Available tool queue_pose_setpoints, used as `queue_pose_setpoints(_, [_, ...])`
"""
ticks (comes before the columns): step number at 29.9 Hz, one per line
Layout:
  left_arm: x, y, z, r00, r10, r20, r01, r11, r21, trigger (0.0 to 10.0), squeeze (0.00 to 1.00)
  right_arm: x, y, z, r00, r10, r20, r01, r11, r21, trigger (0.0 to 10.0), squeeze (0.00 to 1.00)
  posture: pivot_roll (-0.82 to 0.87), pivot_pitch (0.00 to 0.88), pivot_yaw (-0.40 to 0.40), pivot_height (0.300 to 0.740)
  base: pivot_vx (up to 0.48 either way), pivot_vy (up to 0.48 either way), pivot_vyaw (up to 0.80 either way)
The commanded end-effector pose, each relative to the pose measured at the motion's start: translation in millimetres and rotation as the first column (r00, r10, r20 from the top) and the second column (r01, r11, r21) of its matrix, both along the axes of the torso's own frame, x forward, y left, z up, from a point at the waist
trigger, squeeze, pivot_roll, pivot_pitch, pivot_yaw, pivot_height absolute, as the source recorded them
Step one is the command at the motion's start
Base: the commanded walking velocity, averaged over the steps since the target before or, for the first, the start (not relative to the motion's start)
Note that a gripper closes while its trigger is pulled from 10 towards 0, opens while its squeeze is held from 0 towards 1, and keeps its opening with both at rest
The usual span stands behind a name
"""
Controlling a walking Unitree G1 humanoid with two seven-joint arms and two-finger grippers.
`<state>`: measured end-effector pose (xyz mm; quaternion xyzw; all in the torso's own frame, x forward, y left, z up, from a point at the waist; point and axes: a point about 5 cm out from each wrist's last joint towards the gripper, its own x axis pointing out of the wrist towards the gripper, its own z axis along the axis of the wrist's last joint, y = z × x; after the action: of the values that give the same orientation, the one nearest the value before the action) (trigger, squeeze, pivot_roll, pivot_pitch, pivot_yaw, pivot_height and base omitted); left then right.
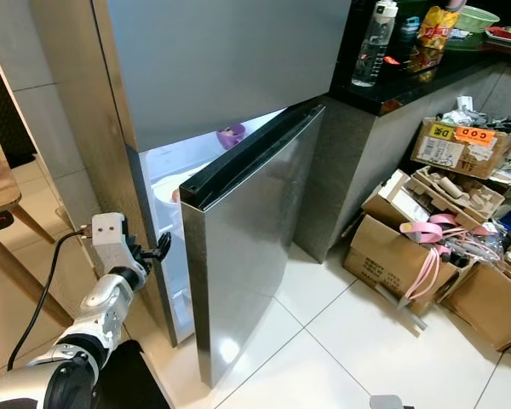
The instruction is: Restocking fridge
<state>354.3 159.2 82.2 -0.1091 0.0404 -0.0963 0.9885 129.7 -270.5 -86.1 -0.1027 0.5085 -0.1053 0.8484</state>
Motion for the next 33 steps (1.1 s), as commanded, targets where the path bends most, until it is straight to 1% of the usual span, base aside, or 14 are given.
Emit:
queue_pose_setpoints(1, [0.2,-10.2,0.7,0.999,-0.051,0.01,0.051,0.999,-0.004,10.0,0.0,-1.3,-2.5,0.4,1.0,-0.007,-0.003,0.007,1.0,-0.005,10.0,0.0,-0.09,0.0,-0.016,0.74,0.0,0.0,0.0])
queue_pose_setpoints(2, [0.2,-10.2,0.7,0.999,-0.051,0.01,0.051,0.999,-0.004,10.0,0.0,-1.3,-2.5,0.4,1.0,-0.007,-0.003,0.007,1.0,-0.005,10.0,0.0,-0.09,0.0,-0.016,0.74,0.0,0.0,0.0])
queue_pose_setpoints(5, [1.1,-21.9,4.4,0.991,-0.129,0.034,0.13,0.99,-0.048,10.0,0.0,-2.0,-2.8,0.2,1.0,-0.009,-0.007,0.009,1.0,-0.006,10.0,0.0,-0.09,0.0,-0.016,0.74,0.0,0.0,0.0])
queue_pose_setpoints(6, [1.8,-29.6,8.4,0.981,-0.181,0.061,0.186,0.979,-0.078,10.0,0.0,-2.3,-3.1,0.2,1.0,-0.01,-0.009,0.01,1.0,-0.006,10.0,0.0,-0.09,0.0,-0.016,0.74,0.0,0.0,0.0])
queue_pose_setpoints(10, [1.0,-41.0,11.6,0.961,-0.26,0.091,0.267,0.96,-0.078,10.0,0.0,-2.6,-3.0,0.0,1.0,-0.011,-0.01,0.011,1.0,-0.007,10.0,0.0,-0.09,0.0,-0.017,0.74,0.0,0.0,0.0])
queue_pose_setpoints(16, [-0.1,-45.6,12.2,0.95,-0.295,0.103,0.302,0.952,-0.052,10.0,0.0,-2.6,-2.8,0.0,1.0,-0.013,-0.009,0.013,1.0,-0.005,10.0,0.0,-0.09,0.0,-0.015,0.74,0.0,0.0,0.0])
queue_pose_setpoints(22, [-2.5,-49.3,9.3,0.942,-0.321,0.098,0.329,0.942,-0.073,10.0,0.0,-3.0,-2.8,-0.2,1.0,-0.017,-0.01,0.017,1.0,-0.004,10.0,0.0,-0.09,0.0,-0.016,0.74,0.0,0.0,0.0])
queue_pose_setpoints(24, [-6.6,-60.2,4.2,0.933,-0.348,0.086,0.357,0.927,-0.118,10.0,0.0,-3.9,-2.8,-0.5,1.0,-0.019,-0.013,0.019,1.0,-0.004,10.0,0.0,-0.09,0.0,-0.016,0.74,0.0,0.0,0.0])
queue_pose_setpoints(27, [-11.6,-74.4,0.5,0.913,-0.398,0.083,0.406,0.903,-0.138,10.0,0.0,-4.3,-2.9,-0.6,1.0,-0.02,-0.014,0.02,1.0,-0.004,10.0,0.0,-0.09,0.0,-0.016,0.74,0.0,0.0,0.0])
queue_pose_setpoints(29, [-11.6,-74.4,0.5,0.913,-0.398,0.083,0.406,0.903,-0.138,10.0,0.0,-4.3,-2.9,-0.6,1.0,-0.02,-0.014,0.02,1.0,-0.004,10.0,0.0,-0.09,0.0,-0.016,0.74,0.0,0.0,0.0])
queue_pose_setpoints(30, [-21.2,-104.1,-0.2,0.844,-0.525,0.107,0.536,0.829,-0.162,10.0,0.0,-4.6,-2.8,-0.7,1.0,-0.022,-0.013,0.022,1.0,-0.003,10.0,0.0,-0.09,0.0,-0.015,0.74,0.0,0.0,0.0])
queue_pose_setpoints(31, [-21.2,-104.1,-0.2,0.844,-0.525,0.107,0.536,0.829,-0.162,10.0,0.0,-4.6,-2.8,-0.7,1.0,-0.022,-0.013,0.022,1.0,-0.003,10.0,0.0,-0.09,0.0,-0.015,0.74,0.0,0.0,0.0])
queue_pose_setpoints(32, [-26.9,-118.7,0.3,0.794,-0.595,0.123,0.608,0.775,-0.175,10.0,0.0,-4.6,-2.7,-0.8,1.0,-0.022,-0.013,0.022,1.0,-0.003,10.0,0.0,-0.09,0.0,-0.015,0.74,0.0,0.0,0.0])
queue_pose_setpoints(33, [-34.6,-133.8,1.1,0.719,-0.68,0.142,0.695,0.701,-0.163,10.0,0.0,-4.7,-2.5,-0.8,1.0,-0.022,-0.013,0.022,1.0,-0.003,10.0,0.0,-0.09,0.0,-0.014,0.74,0.0,0.0,0.0])
